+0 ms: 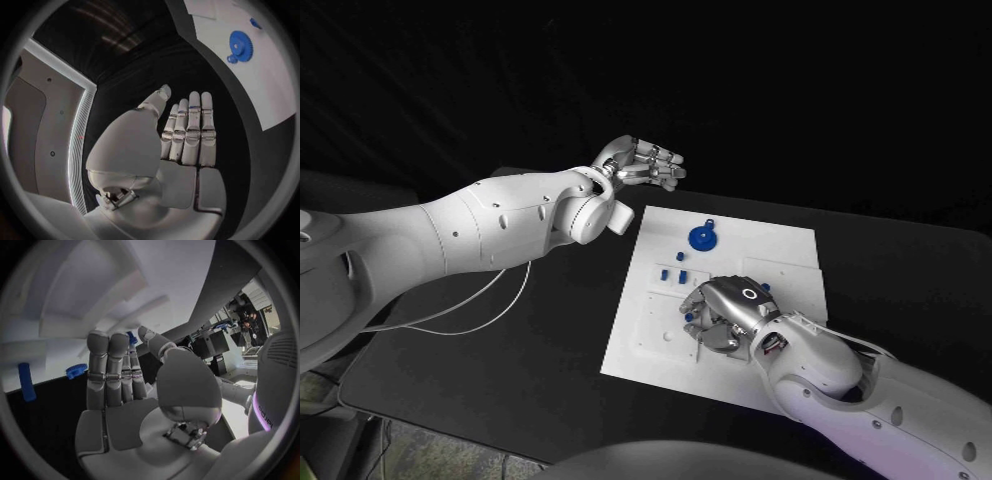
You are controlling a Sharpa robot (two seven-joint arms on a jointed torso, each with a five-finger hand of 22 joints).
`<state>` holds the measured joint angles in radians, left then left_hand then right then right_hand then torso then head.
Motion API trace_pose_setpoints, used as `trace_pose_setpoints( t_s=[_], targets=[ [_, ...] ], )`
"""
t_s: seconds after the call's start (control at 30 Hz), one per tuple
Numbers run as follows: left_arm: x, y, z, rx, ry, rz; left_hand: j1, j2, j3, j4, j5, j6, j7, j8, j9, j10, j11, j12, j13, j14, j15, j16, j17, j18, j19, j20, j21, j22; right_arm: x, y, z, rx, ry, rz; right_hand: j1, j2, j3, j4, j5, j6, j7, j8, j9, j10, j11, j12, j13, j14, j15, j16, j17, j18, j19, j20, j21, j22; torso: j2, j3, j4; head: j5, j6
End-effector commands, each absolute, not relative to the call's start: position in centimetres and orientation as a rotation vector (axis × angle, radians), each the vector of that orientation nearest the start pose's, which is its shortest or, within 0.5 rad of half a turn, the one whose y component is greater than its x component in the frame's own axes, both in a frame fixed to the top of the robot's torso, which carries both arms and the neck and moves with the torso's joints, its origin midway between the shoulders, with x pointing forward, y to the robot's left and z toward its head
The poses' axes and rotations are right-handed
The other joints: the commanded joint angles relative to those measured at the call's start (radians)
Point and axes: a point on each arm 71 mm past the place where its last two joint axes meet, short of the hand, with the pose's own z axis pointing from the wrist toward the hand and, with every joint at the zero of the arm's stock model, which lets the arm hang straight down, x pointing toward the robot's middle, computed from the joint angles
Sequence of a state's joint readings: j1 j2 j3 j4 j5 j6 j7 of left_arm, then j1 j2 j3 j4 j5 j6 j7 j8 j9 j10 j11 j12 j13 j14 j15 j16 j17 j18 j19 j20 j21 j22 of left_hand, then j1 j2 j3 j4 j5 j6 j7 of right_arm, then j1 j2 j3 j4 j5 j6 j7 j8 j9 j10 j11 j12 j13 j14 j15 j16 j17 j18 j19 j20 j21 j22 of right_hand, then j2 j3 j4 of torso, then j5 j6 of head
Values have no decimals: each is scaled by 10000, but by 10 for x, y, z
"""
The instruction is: Assemble the parts on the task board
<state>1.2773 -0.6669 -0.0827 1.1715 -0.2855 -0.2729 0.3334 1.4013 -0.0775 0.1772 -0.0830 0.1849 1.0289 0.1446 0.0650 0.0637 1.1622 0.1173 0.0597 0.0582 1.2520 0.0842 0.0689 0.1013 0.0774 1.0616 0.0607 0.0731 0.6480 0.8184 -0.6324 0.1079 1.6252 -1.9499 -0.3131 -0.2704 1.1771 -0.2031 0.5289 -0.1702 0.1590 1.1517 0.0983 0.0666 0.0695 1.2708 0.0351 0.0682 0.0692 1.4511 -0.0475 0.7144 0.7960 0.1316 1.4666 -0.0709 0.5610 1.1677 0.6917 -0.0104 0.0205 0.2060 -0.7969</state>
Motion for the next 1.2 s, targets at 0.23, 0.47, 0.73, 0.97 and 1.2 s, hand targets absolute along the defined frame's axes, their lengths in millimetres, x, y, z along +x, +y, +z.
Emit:
trace_pose_setpoints(
  t_s=[0.23, 0.47, 0.73, 0.97, 1.2],
  targets=[
    [557, 222, -170, -7965, 14894, -13216, 46, 30, -14, 38, -51, -105, 31, -13, 10, -123, 7, 12, 6, -78, 13, -38, 1, 7, -13, 52, 18, -50, 387, -78, -274, -3468, 16404, 7200, 522, -88, -1750, 258, 89, -517, 91, -33, -21, -1274, 444, 89, -74, -146, 226, -13, -187, 372, 296, 254, -869, -264, -4, 11, -1, -74, 67],
    [558, 225, -172, -7979, 15044, -13248, 63, 44, -46, 31, -74, -125, 36, -10, 12, -156, 21, 12, 6, -148, 38, -38, -9, 14, -31, 72, 11, -88, 387, -82, -263, -3190, 16218, 7258, 512, -105, -1720, 310, 240, -438, 133, -38, -22, -1223, 441, 103, -79, -123, 225, 36, -212, 377, 349, 252, -833, -189, -3, -1, 12, -110, 119],
    [560, 227, -172, -8007, 15064, -13190, 75, 59, -83, 37, -81, -127, 38, -9, 12, -151, 18, 14, 7, -145, 36, -32, -4, 23, -22, 78, 16, -128, 399, -96, -238, -2592, 16056, 7226, 458, -74, -1110, 418, 275, -375, 116, -36, -23, -927, 372, 74, -81, -72, 154, 108, -239, 311, 411, 189, -567, 63, -6, -11, -4, -304, 268],
    [560, 227, -172, -7966, 14954, -13199, 78, 75, -88, 43, -73, -118, 37, -9, 12, -135, 14, 14, 6, -133, 30, -30, 1, 25, -12, 74, 23, -139, 420, -124, -204, -2318, 16074, 6635, 306, -239, -47, 443, 152, -502, 35, -36, -30, -167, 190, -74, -98, -58, 93, 91, -293, 23, 415, 104, -527, 154, -2, -8, -6, -617, 460],
    [560, 227, -171, -7951, 14901, -13196, 74, 76, -96, 45, -52, -114, 33, -10, 12, -130, 10, 15, 7, -122, 27, -31, 5, 24, -5, 69, 29, -150, 439, -157, -197, -2046, 16825, 5800, 664, 99, -2163, 742, -1044, -627, -62, -34, -28, -1044, 377, -43, -83, -95, 197, 88, -363, 193, 393, 207, -1059, -96, 6, 0, -1, -736, 557]
  ],
)
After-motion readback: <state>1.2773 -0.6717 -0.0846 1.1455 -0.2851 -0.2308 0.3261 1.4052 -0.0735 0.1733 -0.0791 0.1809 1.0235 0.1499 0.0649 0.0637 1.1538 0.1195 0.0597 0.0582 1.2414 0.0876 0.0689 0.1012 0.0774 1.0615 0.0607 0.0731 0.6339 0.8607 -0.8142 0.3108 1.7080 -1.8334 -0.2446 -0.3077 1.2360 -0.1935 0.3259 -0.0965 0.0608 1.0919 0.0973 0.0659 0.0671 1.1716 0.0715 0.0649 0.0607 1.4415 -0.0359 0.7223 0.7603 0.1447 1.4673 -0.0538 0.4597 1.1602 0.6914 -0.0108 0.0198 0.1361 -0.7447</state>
